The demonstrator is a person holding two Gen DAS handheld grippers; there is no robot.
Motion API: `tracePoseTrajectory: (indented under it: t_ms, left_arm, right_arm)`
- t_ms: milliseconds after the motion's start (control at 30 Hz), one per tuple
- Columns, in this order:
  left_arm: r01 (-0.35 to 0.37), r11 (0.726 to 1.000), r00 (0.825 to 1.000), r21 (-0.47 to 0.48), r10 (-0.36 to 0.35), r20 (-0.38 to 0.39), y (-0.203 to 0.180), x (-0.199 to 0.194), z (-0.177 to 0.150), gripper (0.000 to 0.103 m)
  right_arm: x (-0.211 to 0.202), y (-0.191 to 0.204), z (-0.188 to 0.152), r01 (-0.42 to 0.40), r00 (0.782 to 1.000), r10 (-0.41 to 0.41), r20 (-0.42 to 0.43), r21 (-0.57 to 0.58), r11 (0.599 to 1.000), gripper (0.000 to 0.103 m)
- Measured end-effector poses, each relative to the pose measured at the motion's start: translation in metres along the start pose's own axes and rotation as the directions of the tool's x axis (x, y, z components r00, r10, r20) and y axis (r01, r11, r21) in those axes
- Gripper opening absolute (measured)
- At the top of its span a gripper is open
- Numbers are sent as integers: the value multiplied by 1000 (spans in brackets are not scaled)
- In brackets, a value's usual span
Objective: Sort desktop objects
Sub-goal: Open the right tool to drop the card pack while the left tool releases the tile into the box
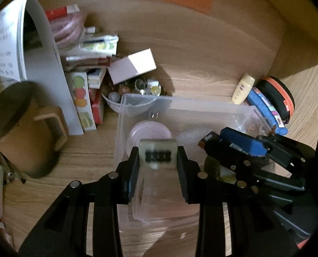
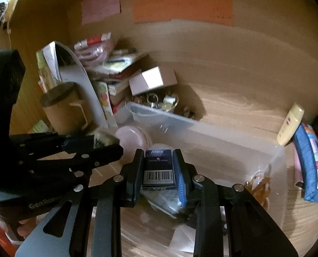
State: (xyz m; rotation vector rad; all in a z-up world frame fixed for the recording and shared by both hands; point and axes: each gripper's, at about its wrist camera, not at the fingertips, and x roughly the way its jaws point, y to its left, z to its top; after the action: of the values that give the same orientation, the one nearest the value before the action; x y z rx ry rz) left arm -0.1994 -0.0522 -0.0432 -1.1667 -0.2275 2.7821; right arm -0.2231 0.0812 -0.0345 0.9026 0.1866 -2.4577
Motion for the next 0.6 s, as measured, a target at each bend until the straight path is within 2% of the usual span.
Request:
tracePoseTrajectory:
  t_ms: [233, 600]
  left_arm:
    - [-47, 998, 999, 45, 46, 7, -7, 2, -1, 32]
    - [-43, 997, 999, 60, 42, 14, -8, 2, -4, 34]
  right_arm:
    - [6, -4, -5, 4, 1000, -4, -28, 12, 1000, 25]
    - [8, -9, -6, 18, 1000, -17, -25, 28, 999, 26]
